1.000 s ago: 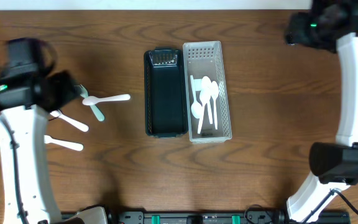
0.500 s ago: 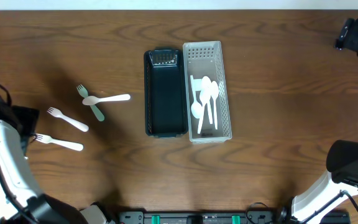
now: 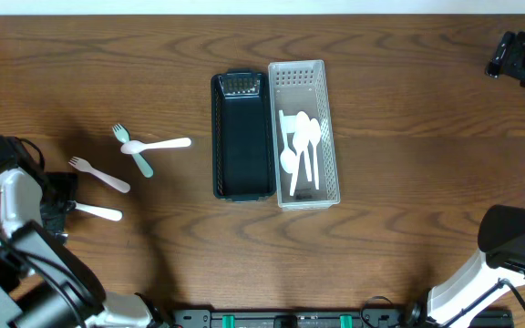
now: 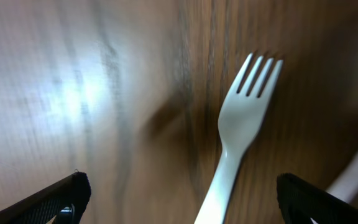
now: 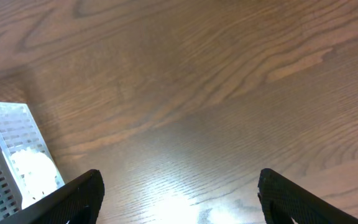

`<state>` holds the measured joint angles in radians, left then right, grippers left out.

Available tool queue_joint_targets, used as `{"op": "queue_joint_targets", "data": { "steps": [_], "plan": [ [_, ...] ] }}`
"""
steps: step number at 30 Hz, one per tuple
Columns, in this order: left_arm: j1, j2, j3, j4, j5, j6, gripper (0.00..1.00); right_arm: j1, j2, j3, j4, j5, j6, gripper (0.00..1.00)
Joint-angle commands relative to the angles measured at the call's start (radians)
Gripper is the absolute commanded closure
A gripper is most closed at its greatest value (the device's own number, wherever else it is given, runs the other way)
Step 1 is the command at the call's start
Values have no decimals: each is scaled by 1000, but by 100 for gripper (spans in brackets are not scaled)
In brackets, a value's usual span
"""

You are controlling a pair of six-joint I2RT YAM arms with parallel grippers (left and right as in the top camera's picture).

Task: Pack container
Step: 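Move left gripper down to a white fork and grasp it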

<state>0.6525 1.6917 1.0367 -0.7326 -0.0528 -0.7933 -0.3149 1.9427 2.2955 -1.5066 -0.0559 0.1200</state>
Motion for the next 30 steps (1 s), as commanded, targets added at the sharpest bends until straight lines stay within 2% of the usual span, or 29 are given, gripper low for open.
{"op": "queue_joint_targets", "data": {
  "steps": [1,12,14,16,18,22,26,30],
  "plan": [
    [5,74,-6,13,55,-24,2,9,-10,12,-5,-5,-17,18],
    [5,181,-6,44,64,-24,0,15,-10,12,-10,-5,-17,18],
    [5,181,-6,46,64,-24,5,15,-10,12,-12,-5,-17,18],
    [5,181,-6,46,64,-24,11,15,-10,12,-12,-5,-17,19],
    [5,181,-6,46,64,-24,23,15,-10,12,-12,-5,-17,19],
    [5,181,-6,46,64,-24,39,15,-10,12,-12,-5,-17,19],
    [5,181,-6,47,64,-24,65,15,-10,12,-12,-5,-17,19],
    [5,180,-5,51,64,-23,73,15,-10,12,-12,-5,-17,19]
  ]
}}
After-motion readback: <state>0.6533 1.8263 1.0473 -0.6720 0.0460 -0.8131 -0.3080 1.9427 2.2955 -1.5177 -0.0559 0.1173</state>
